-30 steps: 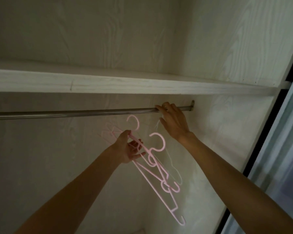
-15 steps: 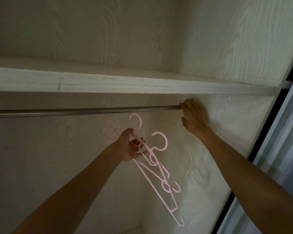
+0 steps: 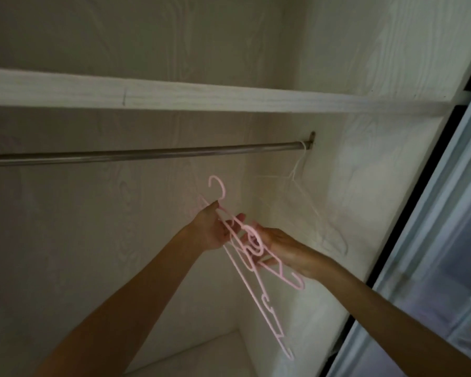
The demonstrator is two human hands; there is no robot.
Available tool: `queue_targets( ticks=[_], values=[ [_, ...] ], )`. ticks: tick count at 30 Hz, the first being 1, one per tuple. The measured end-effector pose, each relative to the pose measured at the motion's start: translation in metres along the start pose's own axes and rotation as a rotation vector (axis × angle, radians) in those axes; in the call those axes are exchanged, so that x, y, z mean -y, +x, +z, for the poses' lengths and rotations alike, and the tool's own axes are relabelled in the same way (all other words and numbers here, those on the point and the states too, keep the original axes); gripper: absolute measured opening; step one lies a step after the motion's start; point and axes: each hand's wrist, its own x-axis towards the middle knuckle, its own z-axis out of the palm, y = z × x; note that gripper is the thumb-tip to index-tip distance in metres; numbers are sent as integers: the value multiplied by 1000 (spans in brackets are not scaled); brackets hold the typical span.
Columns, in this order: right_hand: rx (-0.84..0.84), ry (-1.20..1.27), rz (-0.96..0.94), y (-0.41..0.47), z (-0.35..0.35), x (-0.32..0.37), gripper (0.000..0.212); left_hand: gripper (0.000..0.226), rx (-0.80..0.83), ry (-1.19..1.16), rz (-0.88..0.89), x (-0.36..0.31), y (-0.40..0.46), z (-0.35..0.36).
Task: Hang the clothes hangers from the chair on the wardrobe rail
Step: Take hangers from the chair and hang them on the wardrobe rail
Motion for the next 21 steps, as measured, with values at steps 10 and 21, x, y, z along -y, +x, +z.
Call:
queue_targets(
  ticks=[10,21],
  values=[
    [-466,-261,-72,-19,1,-41,23,56,-236,447,91,21,1,-8],
    [-711,-815,-167,31,-66,15,30,30,-226,-51,142,-26,-1,-19]
  ],
)
